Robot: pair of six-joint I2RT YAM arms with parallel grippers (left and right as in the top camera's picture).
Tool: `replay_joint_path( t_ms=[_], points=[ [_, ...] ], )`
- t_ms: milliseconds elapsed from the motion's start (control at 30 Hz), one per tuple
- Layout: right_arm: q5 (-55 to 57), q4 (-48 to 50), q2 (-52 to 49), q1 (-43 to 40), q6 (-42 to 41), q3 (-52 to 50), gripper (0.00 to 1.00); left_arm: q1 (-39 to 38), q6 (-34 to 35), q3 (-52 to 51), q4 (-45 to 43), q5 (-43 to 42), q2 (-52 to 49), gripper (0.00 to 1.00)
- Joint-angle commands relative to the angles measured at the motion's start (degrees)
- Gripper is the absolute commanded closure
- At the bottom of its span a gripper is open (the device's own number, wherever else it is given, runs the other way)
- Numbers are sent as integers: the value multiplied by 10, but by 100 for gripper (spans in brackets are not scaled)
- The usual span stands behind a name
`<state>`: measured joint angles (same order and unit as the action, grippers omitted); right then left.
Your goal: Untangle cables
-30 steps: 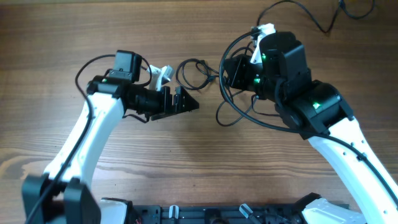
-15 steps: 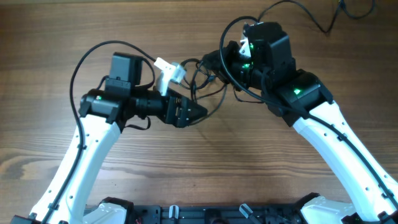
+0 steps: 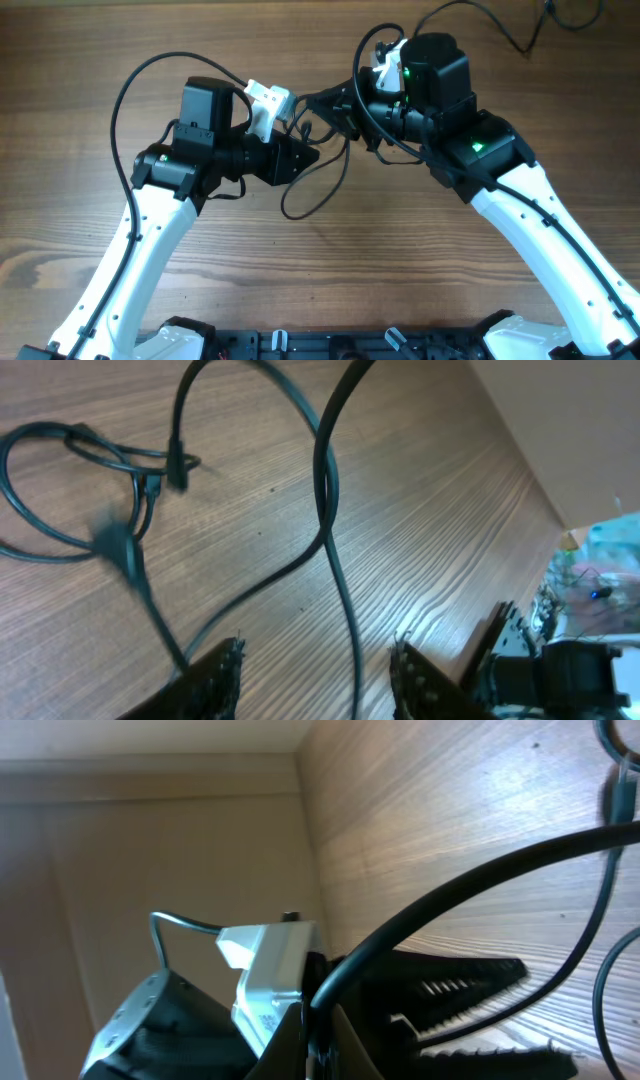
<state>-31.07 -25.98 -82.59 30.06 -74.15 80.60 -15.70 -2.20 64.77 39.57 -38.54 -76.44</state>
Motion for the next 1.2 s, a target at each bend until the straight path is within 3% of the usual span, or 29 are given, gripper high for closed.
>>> replay_joint_path(
  t_ms=[0,33,100,367,533,600,633,700,767,833,1033,1100,1167],
  points=[
    [2,23,-1,-2,-29,0,96,-2,14,2,7,9,2,69],
    [11,31,-1,-3,-30,0,96,-2,14,2,9,9,2,69],
    [37,31,-1,-11,-39,0,96,-2,14,2,14,9,2,61],
    [30,37,-1,-26,-50,0,96,-2,14,2,13,9,2,64],
    [30,41,-1,-26,-55,0,96,-2,14,2,13,9,2,83],
    [33,40,-1,-27,-50,0,95,-2,14,2,13,9,2,96],
    [45,37,-1,-27,-33,0,91,-2,14,2,13,9,2,96],
    [95,16,-1,-27,26,0,69,-2,19,2,14,12,2,96],
    [158,-39,-1,-27,73,0,35,-2,68,2,14,58,2,96],
    [205,-97,-1,-27,99,0,21,-2,109,2,14,104,2,96],
    [270,-241,-4,-27,252,-2,9,-2,181,2,13,142,2,96],
    [270,-288,-10,-27,269,-5,2,-2,194,2,13,142,2,96],
    [258,-324,-31,-25,284,-5,0,-2,210,2,11,142,2,96]
  ],
)
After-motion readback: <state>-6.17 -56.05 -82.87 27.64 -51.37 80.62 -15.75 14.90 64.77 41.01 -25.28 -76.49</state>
